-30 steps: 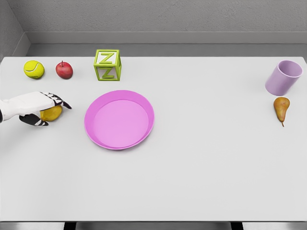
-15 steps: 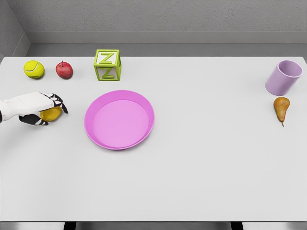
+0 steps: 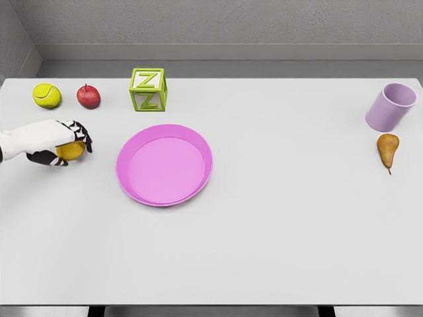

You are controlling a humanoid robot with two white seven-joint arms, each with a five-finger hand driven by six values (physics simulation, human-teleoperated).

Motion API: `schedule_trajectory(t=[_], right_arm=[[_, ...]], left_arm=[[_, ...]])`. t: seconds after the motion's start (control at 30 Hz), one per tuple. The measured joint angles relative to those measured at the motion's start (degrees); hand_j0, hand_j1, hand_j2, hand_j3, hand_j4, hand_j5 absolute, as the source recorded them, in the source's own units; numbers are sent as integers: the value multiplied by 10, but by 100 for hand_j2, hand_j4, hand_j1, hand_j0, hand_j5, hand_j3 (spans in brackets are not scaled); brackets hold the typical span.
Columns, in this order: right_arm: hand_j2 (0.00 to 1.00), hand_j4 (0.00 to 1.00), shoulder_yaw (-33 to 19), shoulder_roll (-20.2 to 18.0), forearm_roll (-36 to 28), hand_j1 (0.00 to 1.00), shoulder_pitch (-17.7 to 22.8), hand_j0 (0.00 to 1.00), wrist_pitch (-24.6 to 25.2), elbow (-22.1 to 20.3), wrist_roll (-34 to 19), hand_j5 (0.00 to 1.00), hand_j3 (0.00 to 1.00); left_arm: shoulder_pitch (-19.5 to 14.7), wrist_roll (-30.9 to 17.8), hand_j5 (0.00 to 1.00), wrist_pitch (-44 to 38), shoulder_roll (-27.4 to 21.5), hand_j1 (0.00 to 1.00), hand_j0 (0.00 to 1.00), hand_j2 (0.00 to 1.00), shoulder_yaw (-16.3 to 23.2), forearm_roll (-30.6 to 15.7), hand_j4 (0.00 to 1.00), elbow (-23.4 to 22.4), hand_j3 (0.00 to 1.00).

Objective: Put the lemon on the plate with left arm

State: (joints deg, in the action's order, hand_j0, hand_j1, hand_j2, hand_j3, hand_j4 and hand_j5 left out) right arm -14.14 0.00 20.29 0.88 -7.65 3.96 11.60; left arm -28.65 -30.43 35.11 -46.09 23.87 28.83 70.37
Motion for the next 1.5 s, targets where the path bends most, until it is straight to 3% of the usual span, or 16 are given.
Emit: schedule_trajectory(t=[0.4, 0.97, 1.5], right_arm=[[100, 100, 0, 0, 0, 100, 0, 100, 0, 0, 0, 100, 100], [100, 100, 0, 0, 0, 100, 0, 100, 0, 0, 0, 100, 100], [100, 100, 0, 0, 0, 100, 0, 100, 0, 0, 0, 100, 100]], left_arm=[[-5, 1, 59, 0, 2, 59, 59, 59, -2, -2, 59, 28, 59], [3, -2, 59, 0, 6, 59, 59, 59, 1, -6, 59, 156, 59], [-1, -4, 61, 1, 41, 61, 61, 61, 47, -3, 61, 221, 61]])
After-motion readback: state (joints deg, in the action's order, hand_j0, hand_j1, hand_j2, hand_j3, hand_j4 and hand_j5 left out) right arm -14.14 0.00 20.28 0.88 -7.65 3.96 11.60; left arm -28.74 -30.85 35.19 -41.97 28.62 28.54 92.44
